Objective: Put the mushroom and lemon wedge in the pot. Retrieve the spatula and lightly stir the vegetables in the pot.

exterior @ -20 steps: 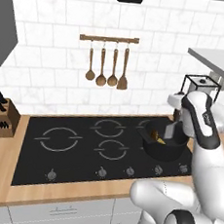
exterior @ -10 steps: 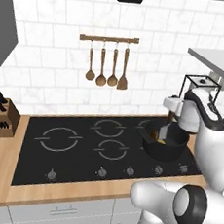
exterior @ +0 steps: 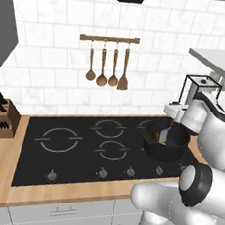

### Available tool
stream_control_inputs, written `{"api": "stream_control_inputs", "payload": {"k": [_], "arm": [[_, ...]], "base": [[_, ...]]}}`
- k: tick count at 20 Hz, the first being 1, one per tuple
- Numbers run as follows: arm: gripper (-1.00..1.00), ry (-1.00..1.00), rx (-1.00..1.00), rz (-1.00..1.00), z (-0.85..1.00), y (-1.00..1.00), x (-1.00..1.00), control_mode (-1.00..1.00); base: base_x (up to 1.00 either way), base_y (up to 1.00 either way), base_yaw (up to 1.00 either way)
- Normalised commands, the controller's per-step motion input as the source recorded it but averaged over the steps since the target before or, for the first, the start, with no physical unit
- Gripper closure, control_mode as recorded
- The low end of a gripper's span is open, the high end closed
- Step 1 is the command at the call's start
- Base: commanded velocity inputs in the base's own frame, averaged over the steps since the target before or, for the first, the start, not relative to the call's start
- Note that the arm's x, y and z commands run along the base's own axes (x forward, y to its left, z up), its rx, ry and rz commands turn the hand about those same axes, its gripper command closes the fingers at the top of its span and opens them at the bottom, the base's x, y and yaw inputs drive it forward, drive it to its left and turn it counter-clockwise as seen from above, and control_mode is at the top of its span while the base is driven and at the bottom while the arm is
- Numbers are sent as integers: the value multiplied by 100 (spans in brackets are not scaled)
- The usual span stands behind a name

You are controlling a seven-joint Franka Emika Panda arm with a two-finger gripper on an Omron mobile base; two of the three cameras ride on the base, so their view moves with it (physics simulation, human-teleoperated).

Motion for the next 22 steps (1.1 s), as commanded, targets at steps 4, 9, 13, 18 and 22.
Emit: {"api": "stream_control_inputs", "payload": {"k": [4, 9, 13, 18, 22], "arm": [[100, 0, -1, 0, -27, -3, 24, -100], [100, 0, -2, 0, -8, -6, 11, -100], [100, -6, -2, 0, -23, 0, 37, -100], [100, -5, -6, 0, -28, 0, 12, -100], [100, 0, -3, 1, -60, 9, 0, -100]], "base": [[0, 0, 0], [0, 0, 0], [0, 0, 0], [0, 0, 0], [0, 0, 0]]}}
